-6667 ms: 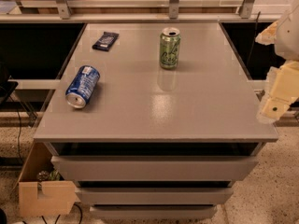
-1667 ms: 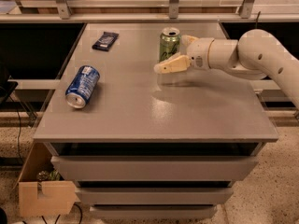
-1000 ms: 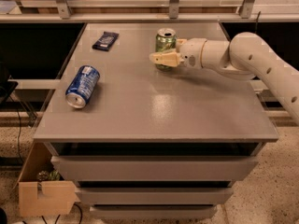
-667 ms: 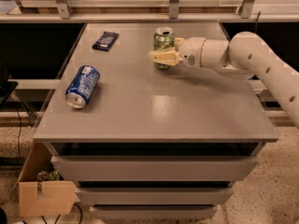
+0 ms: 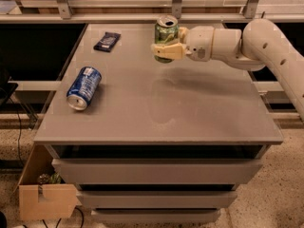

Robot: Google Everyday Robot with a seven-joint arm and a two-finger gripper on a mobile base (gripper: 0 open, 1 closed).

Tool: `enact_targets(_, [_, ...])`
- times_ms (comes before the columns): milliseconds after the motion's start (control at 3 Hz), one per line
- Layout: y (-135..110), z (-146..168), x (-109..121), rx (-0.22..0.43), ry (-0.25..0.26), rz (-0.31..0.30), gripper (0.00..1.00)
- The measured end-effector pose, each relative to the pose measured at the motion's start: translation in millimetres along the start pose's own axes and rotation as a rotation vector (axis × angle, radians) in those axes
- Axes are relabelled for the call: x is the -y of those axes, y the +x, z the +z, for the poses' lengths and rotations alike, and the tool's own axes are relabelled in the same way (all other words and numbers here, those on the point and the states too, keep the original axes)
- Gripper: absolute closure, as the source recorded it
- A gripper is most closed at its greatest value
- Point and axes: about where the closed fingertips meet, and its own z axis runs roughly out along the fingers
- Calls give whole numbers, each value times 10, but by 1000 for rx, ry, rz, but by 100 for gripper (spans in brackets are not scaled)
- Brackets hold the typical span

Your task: Move green can near pepsi can

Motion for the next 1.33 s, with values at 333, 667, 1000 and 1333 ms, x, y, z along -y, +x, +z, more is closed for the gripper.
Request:
enact_targets(333, [-242, 85, -403, 27, -151, -28, 100])
enact_targets(667, [-237, 81, -508, 24, -192, -29, 100])
enact_targets(1000, [-224, 140, -530, 33, -209, -20, 100])
enact_targets(1333, [-233, 310, -766, 70, -288, 7, 100])
